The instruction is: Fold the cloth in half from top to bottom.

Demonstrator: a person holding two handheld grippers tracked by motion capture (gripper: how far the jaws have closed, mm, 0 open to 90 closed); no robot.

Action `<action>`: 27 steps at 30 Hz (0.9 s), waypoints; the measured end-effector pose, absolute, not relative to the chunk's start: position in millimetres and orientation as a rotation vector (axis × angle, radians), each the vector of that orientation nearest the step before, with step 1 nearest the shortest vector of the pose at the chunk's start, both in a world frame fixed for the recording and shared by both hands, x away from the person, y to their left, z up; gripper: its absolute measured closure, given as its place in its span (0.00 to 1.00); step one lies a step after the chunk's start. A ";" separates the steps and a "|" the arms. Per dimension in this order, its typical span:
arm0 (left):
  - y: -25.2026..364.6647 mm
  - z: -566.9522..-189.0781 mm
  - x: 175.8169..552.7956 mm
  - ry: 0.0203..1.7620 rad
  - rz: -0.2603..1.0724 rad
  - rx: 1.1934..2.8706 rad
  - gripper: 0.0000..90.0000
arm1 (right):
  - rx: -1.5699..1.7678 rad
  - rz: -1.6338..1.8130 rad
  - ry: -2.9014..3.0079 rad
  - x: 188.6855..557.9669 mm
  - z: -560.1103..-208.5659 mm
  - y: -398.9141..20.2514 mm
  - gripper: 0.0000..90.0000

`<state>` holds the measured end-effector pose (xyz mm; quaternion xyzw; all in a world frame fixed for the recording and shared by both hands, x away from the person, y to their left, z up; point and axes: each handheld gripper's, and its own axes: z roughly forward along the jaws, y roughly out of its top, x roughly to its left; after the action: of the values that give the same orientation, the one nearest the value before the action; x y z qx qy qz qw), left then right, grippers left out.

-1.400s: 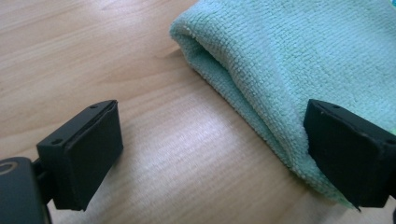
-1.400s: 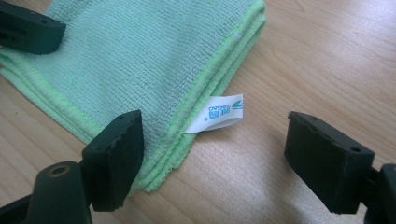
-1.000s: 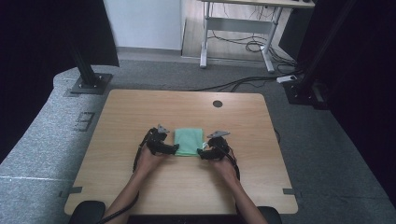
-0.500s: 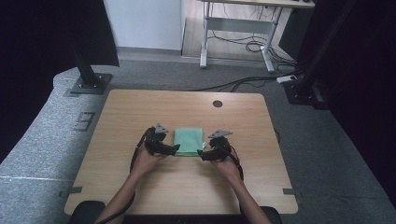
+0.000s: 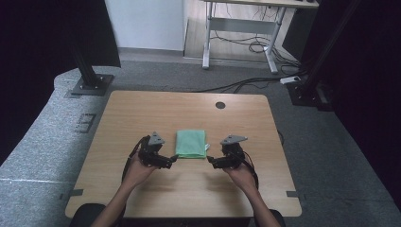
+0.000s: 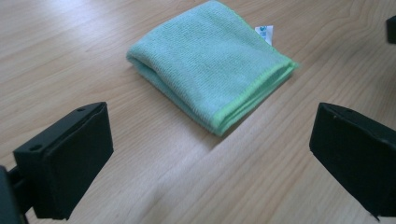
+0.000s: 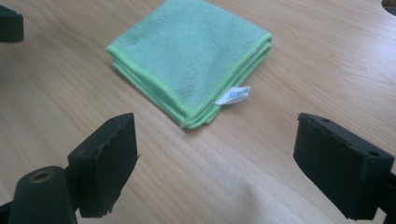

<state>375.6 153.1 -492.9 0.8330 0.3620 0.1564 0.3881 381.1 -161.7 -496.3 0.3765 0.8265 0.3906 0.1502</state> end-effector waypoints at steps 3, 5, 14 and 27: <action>159.7 -492.3 367.0 0.905 0.418 2.124 0.00 | 1.062 1.113 2.376 372.5 -491.7 -166.3 0.14; 164.5 -494.2 362.0 0.897 0.439 2.132 0.00 | 1.052 1.109 2.373 366.7 -489.9 -169.9 0.13; 186.2 -517.3 346.7 0.937 0.438 2.146 0.00 | 1.097 1.081 2.362 350.6 -504.7 -188.3 0.07; 194.1 -546.2 340.6 0.949 0.379 2.196 0.00 | 1.171 1.005 2.391 346.8 -547.3 -202.2 0.04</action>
<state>340.6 194.1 -546.2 0.8487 0.3668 0.1463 0.3519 346.8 -202.2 -547.3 0.4071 0.8310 0.3494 0.1473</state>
